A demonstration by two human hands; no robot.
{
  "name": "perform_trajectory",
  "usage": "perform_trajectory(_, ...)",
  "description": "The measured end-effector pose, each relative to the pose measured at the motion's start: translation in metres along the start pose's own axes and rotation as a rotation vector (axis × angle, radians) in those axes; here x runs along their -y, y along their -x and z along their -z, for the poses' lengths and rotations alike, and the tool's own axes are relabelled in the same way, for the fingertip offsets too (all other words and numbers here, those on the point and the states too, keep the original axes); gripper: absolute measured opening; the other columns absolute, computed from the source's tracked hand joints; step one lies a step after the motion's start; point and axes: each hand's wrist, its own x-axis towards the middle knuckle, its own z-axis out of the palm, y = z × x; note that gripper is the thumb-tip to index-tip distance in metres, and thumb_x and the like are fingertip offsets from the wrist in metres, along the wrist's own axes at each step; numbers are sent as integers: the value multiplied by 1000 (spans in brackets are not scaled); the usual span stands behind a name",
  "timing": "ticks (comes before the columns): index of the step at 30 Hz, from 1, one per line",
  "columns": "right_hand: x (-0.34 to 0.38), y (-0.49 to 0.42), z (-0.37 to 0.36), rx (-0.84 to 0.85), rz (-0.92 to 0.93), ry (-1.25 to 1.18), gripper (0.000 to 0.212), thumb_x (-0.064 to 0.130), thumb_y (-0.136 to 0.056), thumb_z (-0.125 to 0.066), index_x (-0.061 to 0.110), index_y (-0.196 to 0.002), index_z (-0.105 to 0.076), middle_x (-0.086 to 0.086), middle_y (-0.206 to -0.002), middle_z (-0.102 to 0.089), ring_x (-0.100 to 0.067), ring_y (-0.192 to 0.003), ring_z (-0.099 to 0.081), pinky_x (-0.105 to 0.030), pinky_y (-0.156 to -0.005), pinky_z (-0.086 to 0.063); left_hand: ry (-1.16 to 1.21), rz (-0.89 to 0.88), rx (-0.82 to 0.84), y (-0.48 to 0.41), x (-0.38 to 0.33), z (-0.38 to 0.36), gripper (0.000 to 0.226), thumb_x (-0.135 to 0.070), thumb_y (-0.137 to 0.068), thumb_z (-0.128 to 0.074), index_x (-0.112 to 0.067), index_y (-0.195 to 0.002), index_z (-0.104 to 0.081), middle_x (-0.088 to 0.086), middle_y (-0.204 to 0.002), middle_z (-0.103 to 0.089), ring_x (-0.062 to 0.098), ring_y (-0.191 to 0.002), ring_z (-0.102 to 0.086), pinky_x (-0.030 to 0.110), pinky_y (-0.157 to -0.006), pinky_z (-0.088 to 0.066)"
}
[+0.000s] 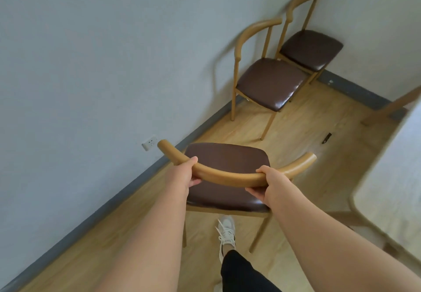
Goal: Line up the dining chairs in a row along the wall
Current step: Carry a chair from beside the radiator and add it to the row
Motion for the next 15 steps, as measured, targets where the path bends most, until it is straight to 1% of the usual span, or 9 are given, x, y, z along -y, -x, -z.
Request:
perform_trajectory(3,37,-18,-21,-15,-43,-22,35,10,-72,-75,7,-97,-51,-17,-96,-57,-37,-75,-59,-51,-44,-57,-57,27,14,-28,-32,-30,63,-29,-81,-76,-12,-135,-49,12,-114,-66,27,-76,-71,36,-60,-62)
perform_trajectory(6,70,-34,-43,-34,-54,-64,33,9,-72,-76,8,-92,-50,-16,-99,-59,-36,-77,-60,-51,-46,-57,-103,59,34,-57,-66,-53,60,-30,-82,-76,-14,-133,-49,10,-109,-66,23,-66,-71,39,-61,-62)
perform_trajectory(8,88,-38,-55,-47,-61,-92,33,9,-72,-77,8,-92,-51,-16,-100,-61,-36,-78,-62,-50,-46,-58,-110,66,39,-74,-85,-66,61,-29,-81,-76,-13,-133,-48,11,-110,-66,23,-65,-71,39,-61,-62)
perform_trajectory(10,107,-46,-71,-57,-73,-128,32,10,-72,-77,8,-91,-52,-15,-101,-62,-36,-78,-62,-49,-47,-57,-128,91,75,-95,-106,-80,62,-29,-82,-76,-13,-135,-47,12,-117,-64,25,-71,-71,39,-64,-62)
perform_trajectory(11,114,-49,-78,-65,-71,-152,31,10,-73,-77,8,-91,-52,-15,-102,-62,-36,-78,-62,-49,-48,-58,-146,95,99,-106,-116,-87,62,-29,-83,-75,-12,-136,-47,12,-120,-63,27,-77,-71,40,-67,-62)
perform_trajectory(13,122,-53,-89,-68,-46,-194,31,10,-73,-77,7,-91,-52,-15,-105,-61,-35,-80,-61,-49,-54,-59,-151,86,136,-125,-130,-99,62,-28,-85,-73,-11,-138,-45,12,-125,-61,31,-92,-70,41,-73,-62)
perform_trajectory(15,128,-66,-103,-87,-23,-259,32,10,-73,-76,7,-95,-53,-15,-109,-61,-35,-85,-62,-50,-62,-59,-178,90,180,-150,-146,-115,61,-25,-87,-71,-9,-139,-43,13,-128,-59,32,-102,-66,44,-79,-60)
